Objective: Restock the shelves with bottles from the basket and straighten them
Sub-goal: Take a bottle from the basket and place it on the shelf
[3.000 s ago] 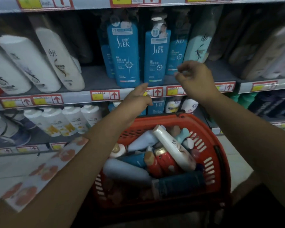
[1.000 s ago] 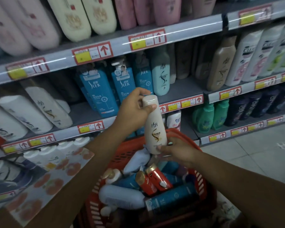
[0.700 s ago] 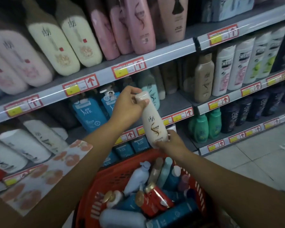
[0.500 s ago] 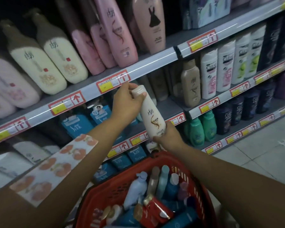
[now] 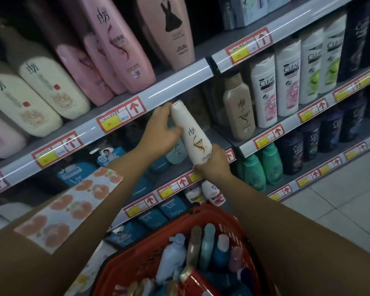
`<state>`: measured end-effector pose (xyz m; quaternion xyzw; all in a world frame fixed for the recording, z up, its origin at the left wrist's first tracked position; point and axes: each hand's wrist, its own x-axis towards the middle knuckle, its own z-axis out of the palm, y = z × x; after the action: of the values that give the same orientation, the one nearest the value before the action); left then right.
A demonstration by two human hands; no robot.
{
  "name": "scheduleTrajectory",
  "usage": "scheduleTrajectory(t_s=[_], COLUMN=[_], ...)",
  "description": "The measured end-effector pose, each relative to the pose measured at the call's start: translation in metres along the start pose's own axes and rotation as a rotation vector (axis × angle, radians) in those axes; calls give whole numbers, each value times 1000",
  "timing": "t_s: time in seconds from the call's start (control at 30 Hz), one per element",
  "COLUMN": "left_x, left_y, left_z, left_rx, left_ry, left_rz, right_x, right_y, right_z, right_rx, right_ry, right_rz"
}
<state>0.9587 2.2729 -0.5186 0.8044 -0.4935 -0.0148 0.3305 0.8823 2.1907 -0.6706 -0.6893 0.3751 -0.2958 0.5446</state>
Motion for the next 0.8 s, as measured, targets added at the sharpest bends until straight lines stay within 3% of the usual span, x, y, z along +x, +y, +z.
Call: scheduleTrajectory(t_s=[0.23,0.37,0.47,0.57,0.8], left_x=[18,21,22,26,37], left_y=[-10,-21,-24,-23,-24], left_z=[-4,-5,-4,-2,-5], left_rx=[-14,217,308,327,403], left_ry=[-41,-60,-46,-42,-92], left_rz=[-25,108,167,211,186], right_x=[9,19,25,27,37], right_y=[-7,-1,3,1,1], right_z=[16,17,20,25,30], right_rx=[4,5,-145,-266,-269], right_ry=[124,214,282,274,243], right_rz=[-86,-113,-101,-97,-80])
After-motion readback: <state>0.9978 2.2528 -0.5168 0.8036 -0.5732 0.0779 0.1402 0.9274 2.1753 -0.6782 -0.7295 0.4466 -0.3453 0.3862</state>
